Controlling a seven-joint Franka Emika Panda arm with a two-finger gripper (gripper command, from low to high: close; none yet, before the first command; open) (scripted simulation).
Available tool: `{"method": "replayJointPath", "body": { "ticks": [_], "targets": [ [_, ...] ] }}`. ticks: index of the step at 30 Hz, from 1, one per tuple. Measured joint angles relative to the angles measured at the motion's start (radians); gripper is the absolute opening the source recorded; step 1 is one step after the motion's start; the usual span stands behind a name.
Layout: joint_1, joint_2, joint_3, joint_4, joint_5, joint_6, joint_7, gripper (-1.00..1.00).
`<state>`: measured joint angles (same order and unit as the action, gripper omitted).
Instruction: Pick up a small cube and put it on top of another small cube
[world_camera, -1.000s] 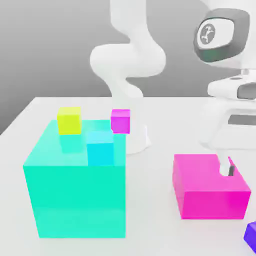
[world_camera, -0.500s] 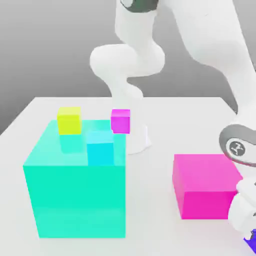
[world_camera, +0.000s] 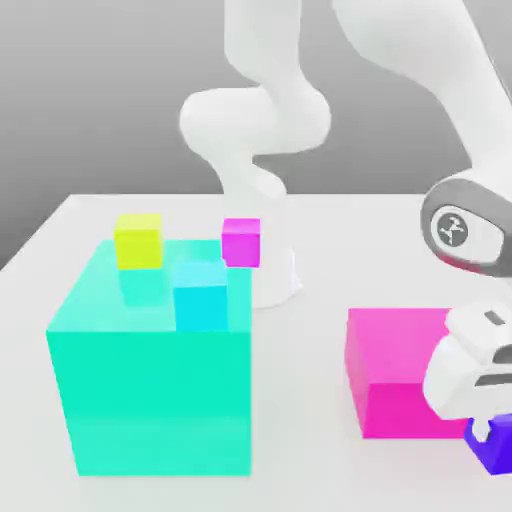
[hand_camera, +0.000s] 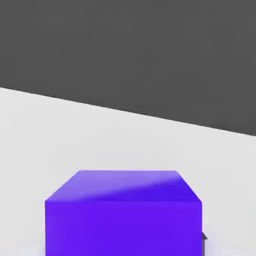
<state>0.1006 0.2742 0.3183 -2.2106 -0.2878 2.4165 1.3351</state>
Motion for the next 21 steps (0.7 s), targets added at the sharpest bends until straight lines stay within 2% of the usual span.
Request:
{"method": "replayJointPath", "body": {
  "ticks": [9, 18, 21],
  "targets": [
    [-0.175, -0.306, -0.108, -0.075, 0.115, -0.215, -0.030, -1.00],
    [-0.266, -0.630, -0.251, -0.154, 0.281, -0.415, -0.092, -1.00],
    [-0.280, -0.655, -0.274, -0.214, 0.307, -0.372, -0.101, -1.00]
  ]
}}
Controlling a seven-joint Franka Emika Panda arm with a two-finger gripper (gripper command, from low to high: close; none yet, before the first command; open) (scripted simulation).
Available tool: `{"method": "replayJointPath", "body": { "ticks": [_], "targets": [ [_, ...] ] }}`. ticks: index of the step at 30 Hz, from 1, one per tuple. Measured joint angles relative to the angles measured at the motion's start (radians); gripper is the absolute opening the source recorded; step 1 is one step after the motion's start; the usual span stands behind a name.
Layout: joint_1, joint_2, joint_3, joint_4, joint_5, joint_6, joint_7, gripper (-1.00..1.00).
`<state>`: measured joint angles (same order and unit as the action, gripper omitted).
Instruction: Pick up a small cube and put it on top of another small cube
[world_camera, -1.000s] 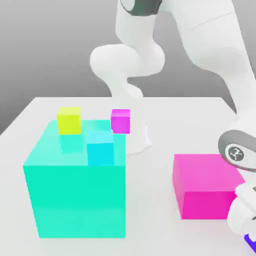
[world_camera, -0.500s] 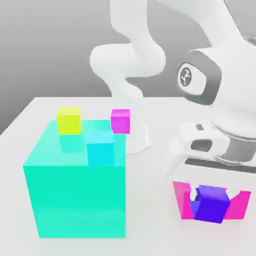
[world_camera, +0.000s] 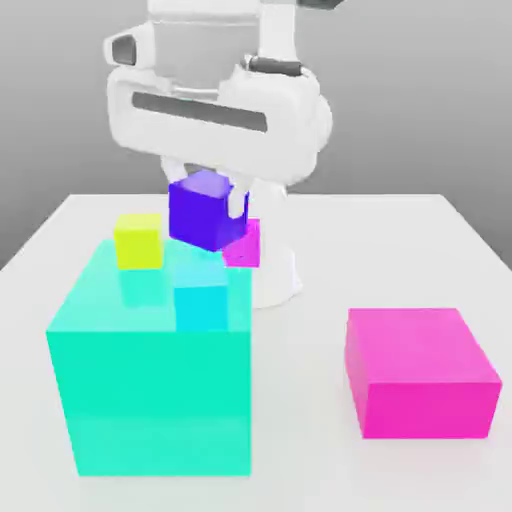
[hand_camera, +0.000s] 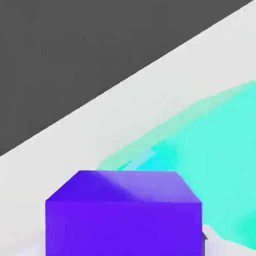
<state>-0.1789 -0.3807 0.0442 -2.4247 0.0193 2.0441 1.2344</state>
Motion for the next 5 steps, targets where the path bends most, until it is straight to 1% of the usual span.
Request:
{"method": "replayJointPath", "body": {
  "ticks": [1, 2, 5],
  "targets": [
    [-0.002, 0.010, 0.000, -0.027, 0.003, 0.037, -0.001, -1.00],
    [-0.003, 0.022, 0.000, -0.054, 0.004, 0.077, -0.002, 1.00],
    [-0.003, 0.022, 0.000, -0.054, 0.004, 0.077, -0.002, 1.00]
  ]
}}
